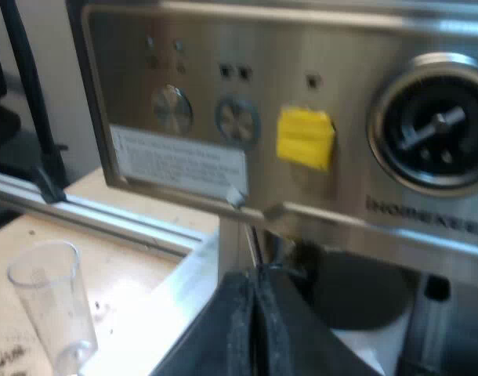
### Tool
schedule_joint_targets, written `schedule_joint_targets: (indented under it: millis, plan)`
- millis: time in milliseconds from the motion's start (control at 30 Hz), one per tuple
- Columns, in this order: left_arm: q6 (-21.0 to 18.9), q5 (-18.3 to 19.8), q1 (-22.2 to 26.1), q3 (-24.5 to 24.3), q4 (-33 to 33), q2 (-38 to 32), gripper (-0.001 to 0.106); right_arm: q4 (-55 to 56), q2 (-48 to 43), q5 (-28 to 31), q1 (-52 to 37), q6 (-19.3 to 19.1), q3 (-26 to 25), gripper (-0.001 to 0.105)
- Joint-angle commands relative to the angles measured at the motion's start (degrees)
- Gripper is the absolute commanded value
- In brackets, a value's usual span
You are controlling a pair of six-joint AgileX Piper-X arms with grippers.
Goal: Place mug into machine
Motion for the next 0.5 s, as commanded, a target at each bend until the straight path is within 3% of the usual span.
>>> schedule_joint_targets:
  millis: [33, 233, 500]
  plan:
    - [0.27, 2.63, -0.27, -0.35, -0.94, -0.32, 0.085, -2.19, 2.30, 0.68, -0.98, -2.63, -3.34, 0.000]
    - [0.27, 2.62, -0.27, -0.35, -0.94, -0.32, 0.085, -2.18, 6.89, 1.50, -2.93, -3.03, -8.23, 0.000]
    - [0.27, 2.62, -0.27, -0.35, -0.94, -0.32, 0.085, -2.18, 9.55, 2.02, -5.79, -3.02, -9.84, 0.000]
